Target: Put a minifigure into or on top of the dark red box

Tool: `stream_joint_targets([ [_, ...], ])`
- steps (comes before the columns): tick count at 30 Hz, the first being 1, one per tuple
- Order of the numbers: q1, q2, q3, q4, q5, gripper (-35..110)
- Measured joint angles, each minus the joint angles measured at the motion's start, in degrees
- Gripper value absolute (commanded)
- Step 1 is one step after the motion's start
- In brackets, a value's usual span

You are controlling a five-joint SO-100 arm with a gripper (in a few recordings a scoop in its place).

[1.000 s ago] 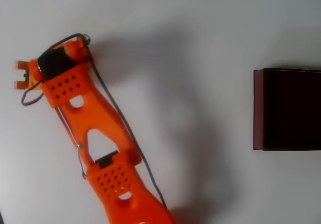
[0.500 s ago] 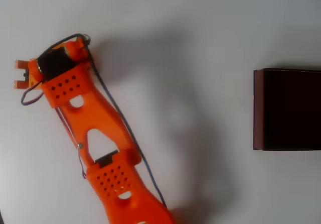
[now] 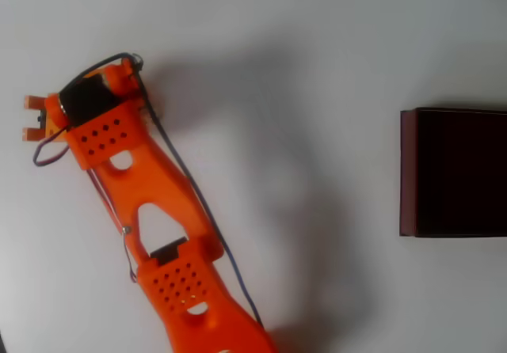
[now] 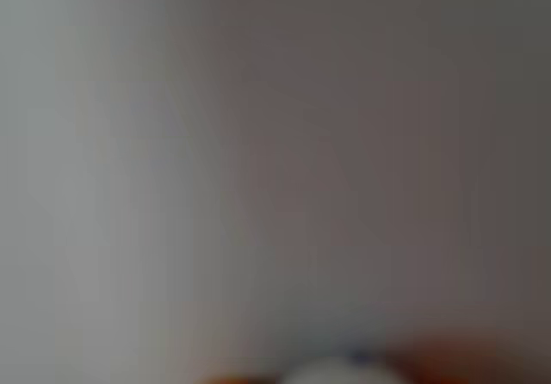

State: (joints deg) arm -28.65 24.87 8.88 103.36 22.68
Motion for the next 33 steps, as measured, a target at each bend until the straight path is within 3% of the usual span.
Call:
stream_joint_targets([
  [7,-0.5,6.8,9.7,0.0,-0.7,0],
  [13,2.6,28.2,29.0,0.0,-3.4,0],
  [26,25.6,90.9,79.6,-2.4,-11.2,0],
  [33,43.0,102.4,88.0,-4.8,-19.8,0],
])
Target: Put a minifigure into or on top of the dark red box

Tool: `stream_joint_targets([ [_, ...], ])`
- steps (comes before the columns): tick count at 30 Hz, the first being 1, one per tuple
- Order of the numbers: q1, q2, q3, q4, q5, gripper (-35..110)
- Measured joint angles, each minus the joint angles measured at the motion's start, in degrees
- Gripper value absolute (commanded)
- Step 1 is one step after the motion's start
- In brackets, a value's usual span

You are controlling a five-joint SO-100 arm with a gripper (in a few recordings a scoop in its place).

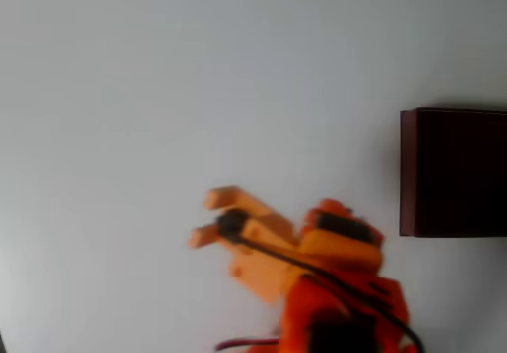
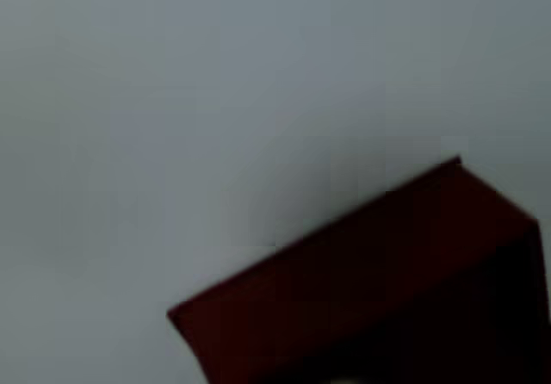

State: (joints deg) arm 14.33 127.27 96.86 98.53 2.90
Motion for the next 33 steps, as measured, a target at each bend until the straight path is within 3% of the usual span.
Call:
stream_joint_targets([
  [6,13.7,-3.0,1.1,-6.6,-0.6,0],
  [17,18.3,-28.7,-3.6,-23.2,4.6,0],
  [24,23.4,-48.3,-19.0,-24.0,4.5,1],
  [29,25.1,-53.3,-24.2,-23.2,4.4,19],
  [33,25.3,-53.8,-24.9,-21.7,4.3,19],
])
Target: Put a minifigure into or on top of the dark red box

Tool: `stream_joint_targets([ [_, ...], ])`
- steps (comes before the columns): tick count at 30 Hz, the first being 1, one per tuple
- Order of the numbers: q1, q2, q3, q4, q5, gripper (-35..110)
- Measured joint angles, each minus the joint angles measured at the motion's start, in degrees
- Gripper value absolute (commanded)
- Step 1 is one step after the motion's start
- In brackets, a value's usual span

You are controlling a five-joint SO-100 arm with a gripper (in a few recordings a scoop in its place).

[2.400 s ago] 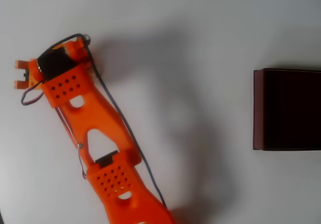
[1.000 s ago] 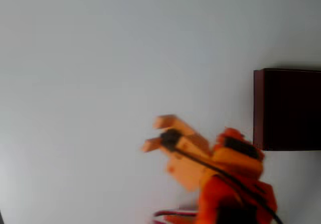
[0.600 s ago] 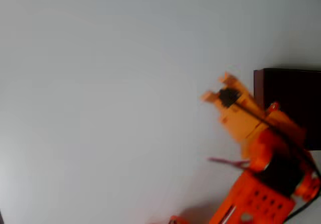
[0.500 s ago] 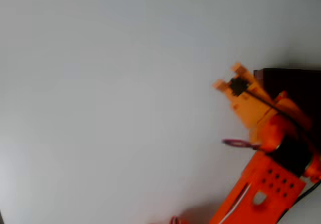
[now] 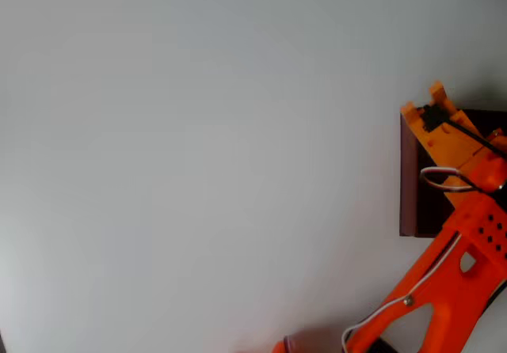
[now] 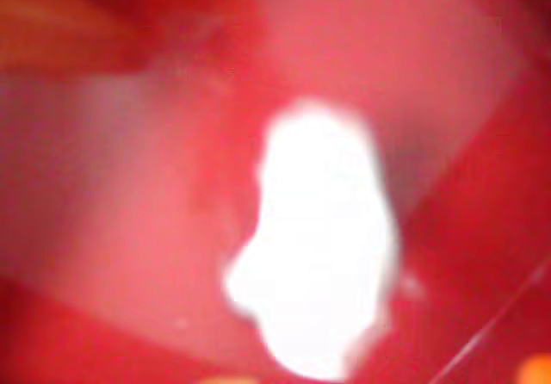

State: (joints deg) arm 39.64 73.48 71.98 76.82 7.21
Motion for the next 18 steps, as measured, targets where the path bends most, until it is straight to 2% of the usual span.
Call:
stream_joint_targets([
  [7,-3.9,10.0,8.9,0.5,0.1,18],
  [14,-12.7,37.8,32.0,-2.0,-1.0,17],
  [18,-22.8,55.2,44.4,-2.1,-1.2,15],
])
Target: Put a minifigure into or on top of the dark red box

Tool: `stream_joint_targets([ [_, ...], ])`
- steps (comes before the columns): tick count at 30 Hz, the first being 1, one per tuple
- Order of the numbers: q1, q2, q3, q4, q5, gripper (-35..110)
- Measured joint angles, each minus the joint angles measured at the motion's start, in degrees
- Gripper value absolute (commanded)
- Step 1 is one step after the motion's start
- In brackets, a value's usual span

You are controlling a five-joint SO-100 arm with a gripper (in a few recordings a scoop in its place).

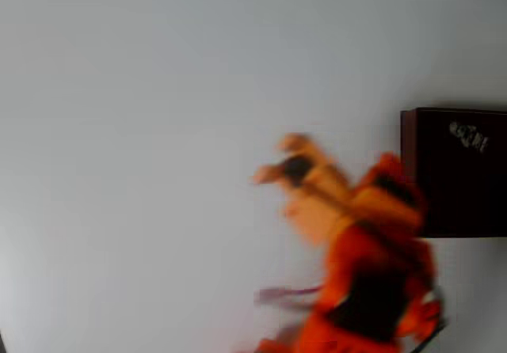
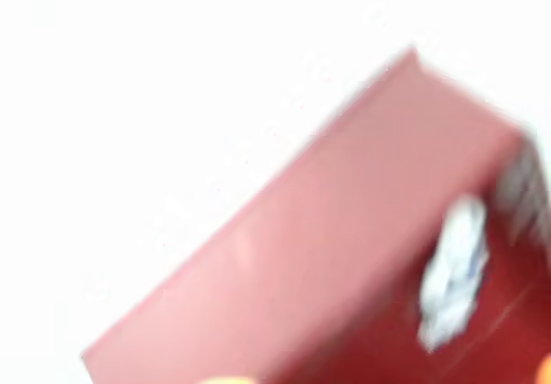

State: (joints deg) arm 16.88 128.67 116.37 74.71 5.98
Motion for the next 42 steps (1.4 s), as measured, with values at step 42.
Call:
stream_joint_targets([
  [42,-49.4,63.9,56.9,0.1,-5.0,0],
])
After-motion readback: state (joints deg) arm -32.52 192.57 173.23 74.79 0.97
